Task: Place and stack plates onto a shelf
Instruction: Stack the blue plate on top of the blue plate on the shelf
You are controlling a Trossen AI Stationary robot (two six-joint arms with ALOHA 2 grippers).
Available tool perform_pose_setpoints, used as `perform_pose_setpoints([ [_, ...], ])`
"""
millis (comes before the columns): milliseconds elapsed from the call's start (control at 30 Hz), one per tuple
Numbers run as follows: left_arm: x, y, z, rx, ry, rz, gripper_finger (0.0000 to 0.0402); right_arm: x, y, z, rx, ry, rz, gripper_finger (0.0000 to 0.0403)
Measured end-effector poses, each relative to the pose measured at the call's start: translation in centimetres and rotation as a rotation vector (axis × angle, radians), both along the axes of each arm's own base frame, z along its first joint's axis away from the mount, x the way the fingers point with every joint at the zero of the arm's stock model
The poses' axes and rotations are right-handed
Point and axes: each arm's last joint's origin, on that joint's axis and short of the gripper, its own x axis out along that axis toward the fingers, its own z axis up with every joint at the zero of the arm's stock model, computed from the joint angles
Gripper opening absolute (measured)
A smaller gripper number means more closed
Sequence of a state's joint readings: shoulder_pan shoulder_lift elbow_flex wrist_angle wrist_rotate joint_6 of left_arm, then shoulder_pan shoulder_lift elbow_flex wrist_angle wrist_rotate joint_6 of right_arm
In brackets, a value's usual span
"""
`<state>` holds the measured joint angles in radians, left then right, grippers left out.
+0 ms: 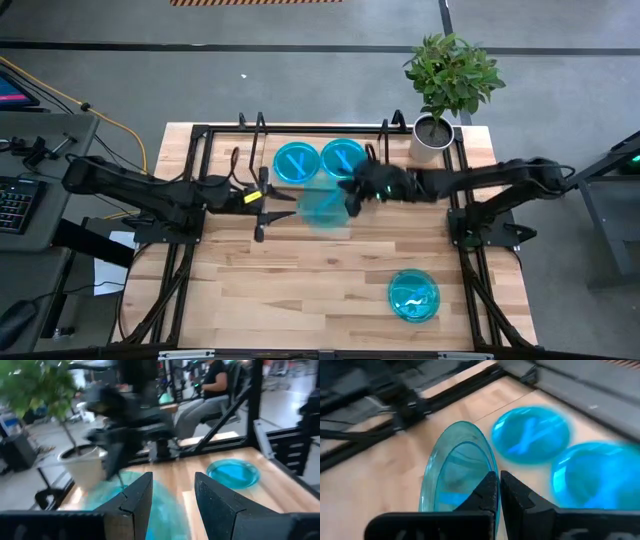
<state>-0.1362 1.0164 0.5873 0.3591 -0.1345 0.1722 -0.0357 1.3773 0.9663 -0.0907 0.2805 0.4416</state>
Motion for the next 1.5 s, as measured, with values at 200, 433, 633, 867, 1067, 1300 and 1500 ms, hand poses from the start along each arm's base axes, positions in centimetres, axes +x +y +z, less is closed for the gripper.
perform_pose_setpoints([
  [200, -1.5, -1.6, 0.9, 0.042, -0.027, -0.089, 0.0138, -0.5, -4.5, 4.7, -0.140, 0.095, -0.126, 0.0000],
  [433, -2.0, -2.7, 1.2, 0.074, -0.040, -0.136, 0.0138, -2.1, -8.9, 5.3, -0.160, 0.200, -0.270, 0.0000],
  [633, -2.0, -2.7, 1.2, 0.086, -0.042, -0.137, 0.0138, -1.4, -10.9, 3.3, -0.138, 0.281, -0.312, 0.0000],
  [867, -2.0, -2.7, 1.2, 0.086, -0.044, -0.136, 0.0138, 0.0, -12.0, 1.6, -0.145, 0.351, -0.311, 0.0000],
  [1067, -2.0, -2.7, 1.2, 0.086, -0.044, -0.136, 0.0138, 1.2, -12.5, 1.7, -0.158, 0.360, -0.301, 0.0000],
  [1300, -2.0, -2.7, 1.1, 0.086, -0.038, -0.136, 0.0138, 1.7, -13.0, 0.6, -0.156, 0.401, -0.308, 0.0000],
  [1500, -2.0, -2.7, 1.1, 0.085, -0.037, -0.135, 0.0138, 2.0, -13.2, -0.2, -0.153, 0.424, -0.313, 0.0000],
])
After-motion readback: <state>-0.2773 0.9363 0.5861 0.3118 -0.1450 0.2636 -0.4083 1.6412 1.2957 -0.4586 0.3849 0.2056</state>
